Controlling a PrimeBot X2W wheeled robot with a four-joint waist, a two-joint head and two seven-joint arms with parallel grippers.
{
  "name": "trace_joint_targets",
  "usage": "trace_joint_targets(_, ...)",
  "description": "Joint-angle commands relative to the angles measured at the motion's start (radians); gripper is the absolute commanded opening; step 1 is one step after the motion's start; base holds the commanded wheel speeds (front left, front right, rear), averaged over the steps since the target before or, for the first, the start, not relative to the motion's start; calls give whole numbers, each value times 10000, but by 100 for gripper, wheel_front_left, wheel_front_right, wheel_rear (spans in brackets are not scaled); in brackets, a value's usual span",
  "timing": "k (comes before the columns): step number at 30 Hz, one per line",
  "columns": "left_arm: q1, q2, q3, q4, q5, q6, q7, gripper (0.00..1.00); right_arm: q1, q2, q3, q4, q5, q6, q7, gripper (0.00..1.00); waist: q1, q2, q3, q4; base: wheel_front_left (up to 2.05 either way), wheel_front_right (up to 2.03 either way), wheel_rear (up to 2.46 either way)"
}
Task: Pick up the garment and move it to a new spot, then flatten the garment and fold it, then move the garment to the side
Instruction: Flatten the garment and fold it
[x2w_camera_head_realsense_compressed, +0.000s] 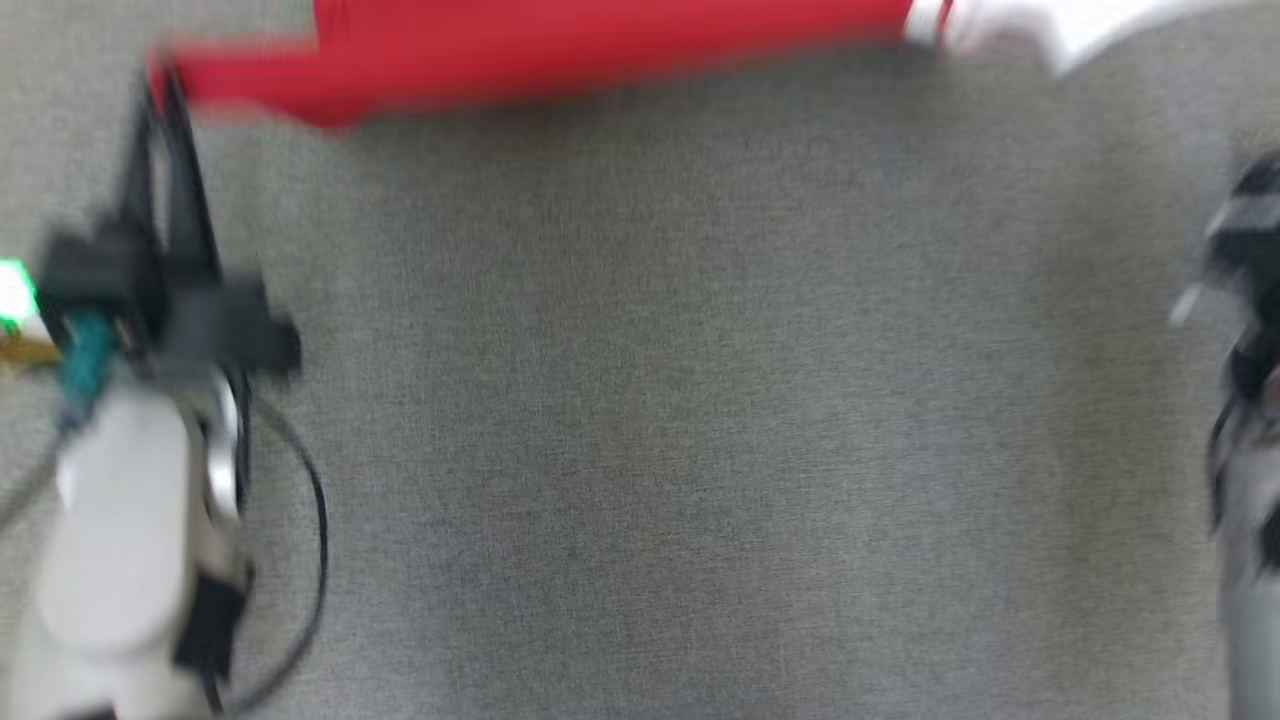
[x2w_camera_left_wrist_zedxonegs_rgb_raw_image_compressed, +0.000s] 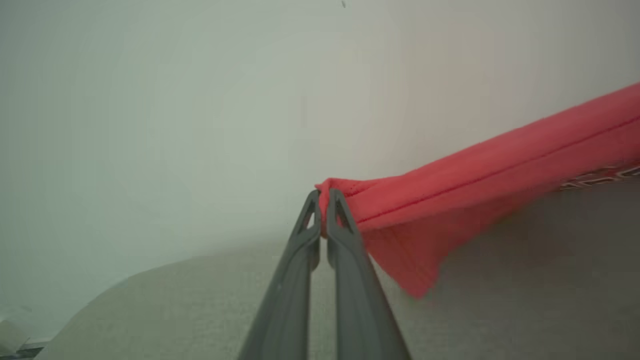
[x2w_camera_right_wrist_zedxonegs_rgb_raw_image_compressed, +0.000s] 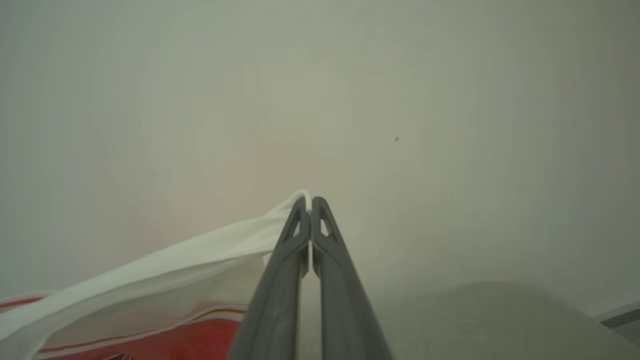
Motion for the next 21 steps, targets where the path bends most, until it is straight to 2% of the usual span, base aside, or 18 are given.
trace_joint_targets(1, 512, -36, 204, -19, -128, 105, -23, 0, 478, 55, -101, -86, 34, -32, -13, 0, 1, -2, -523, -215, 0, 0, 0)
trace_joint_targets(6, 2439, -548, 492, -175, -251, 152, -23, 0, 2447, 594, 177, 111, -124, -33, -13, 0, 1, -2, -1367, -484, 0, 0, 0)
trace_joint_targets(11, 3987, -1023, 939, -226, -305, 136, -25, 0, 3847, 841, 411, 576, -429, -32, -14, 0, 1, -2, -2184, -661, 0, 0, 0)
trace_joint_targets(21, 6299, -1474, 1161, -4, -30, -316, -26, 0, 5970, 1201, 614, 1303, -937, -32, -14, 0, 1, -2, -3782, -679, 0, 0, 0)
